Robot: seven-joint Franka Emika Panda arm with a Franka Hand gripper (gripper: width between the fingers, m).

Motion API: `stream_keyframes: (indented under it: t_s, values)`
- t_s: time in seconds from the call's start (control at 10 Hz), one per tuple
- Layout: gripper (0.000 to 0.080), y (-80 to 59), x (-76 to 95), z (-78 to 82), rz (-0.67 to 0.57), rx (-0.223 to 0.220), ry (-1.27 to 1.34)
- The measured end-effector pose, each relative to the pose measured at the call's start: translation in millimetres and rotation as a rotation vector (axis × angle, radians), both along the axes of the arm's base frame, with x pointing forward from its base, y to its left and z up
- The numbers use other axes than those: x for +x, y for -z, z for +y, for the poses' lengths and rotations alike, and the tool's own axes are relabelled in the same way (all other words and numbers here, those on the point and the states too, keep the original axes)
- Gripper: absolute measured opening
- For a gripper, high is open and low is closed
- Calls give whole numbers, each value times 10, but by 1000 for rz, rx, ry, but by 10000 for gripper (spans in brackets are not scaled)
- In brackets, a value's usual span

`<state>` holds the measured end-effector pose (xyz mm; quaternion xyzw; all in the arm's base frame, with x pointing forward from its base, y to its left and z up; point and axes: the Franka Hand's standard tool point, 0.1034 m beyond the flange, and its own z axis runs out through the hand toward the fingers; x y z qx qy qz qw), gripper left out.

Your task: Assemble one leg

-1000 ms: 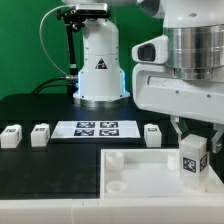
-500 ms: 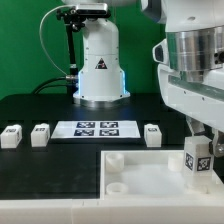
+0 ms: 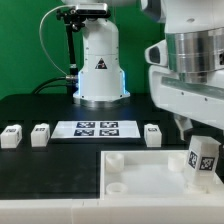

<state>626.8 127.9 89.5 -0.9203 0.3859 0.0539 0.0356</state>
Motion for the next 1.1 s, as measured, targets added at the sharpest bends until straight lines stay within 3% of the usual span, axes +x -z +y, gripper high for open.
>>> stream_keyframes:
  t_s: [0.3, 0.4, 0.6, 0.8, 1.1]
  values:
    - [648, 13, 5, 15, -39, 14, -320]
    - [649, 30, 0, 38, -50, -16, -488]
    - [621, 32, 3, 37, -59, -9, -597]
    - [350, 31, 3, 37, -56, -10, -559]
    - [301, 34, -8, 35, -27, -17, -266]
